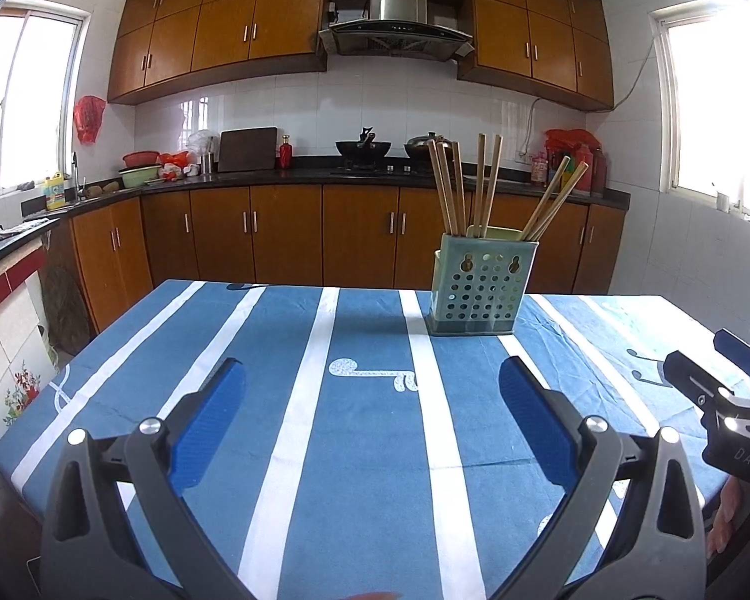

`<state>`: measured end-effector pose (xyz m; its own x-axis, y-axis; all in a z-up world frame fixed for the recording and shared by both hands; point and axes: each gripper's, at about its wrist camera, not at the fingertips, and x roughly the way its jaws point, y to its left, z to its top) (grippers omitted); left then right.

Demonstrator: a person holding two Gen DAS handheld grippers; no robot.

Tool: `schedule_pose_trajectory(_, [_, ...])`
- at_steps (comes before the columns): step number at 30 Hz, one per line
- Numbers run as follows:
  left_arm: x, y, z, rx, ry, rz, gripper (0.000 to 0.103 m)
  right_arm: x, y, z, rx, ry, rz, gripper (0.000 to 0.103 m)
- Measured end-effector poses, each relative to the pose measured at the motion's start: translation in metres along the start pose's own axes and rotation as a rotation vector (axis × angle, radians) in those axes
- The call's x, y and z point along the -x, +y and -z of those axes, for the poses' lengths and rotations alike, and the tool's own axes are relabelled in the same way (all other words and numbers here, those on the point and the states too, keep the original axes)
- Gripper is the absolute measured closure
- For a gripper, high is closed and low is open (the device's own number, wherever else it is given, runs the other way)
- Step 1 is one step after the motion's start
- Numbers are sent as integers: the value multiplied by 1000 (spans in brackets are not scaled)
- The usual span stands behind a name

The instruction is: Organize utensils

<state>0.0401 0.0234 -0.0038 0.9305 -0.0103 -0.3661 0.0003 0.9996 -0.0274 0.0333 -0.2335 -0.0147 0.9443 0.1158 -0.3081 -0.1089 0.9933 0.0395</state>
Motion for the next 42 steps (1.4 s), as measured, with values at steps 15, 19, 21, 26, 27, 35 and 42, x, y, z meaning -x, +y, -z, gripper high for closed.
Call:
schedule_pose_trajectory(15, [-3, -5, 5, 3, 16, 11, 4, -1, -1, 6, -7, 16, 6, 2])
schedule_pose_trajectory(19, [-4, -5, 5, 1, 21, 13, 4, -2, -2, 6, -9, 21, 10, 2])
schedule_pose_trajectory(21, [-5, -5, 5, -1, 23, 14, 4, -3, -2, 6, -12, 23, 10, 2])
schedule_pose_trajectory(26, [-5, -5, 5, -1, 22, 14, 4, -2, -3, 7, -15, 23, 14, 2])
schedule_pose_trajectory(27, [-5, -5, 5, -1, 21, 14, 4, -2, -3, 7, -15, 23, 14, 2])
schedule_pose_trajectory(35, [-5, -5, 5, 1, 24, 17, 4, 0, -3, 7, -12, 18, 22, 2])
schedule_pose_trajectory(42, [-5, -7, 5, 2, 24, 16, 4, 0, -3, 6, -13, 20, 22, 2])
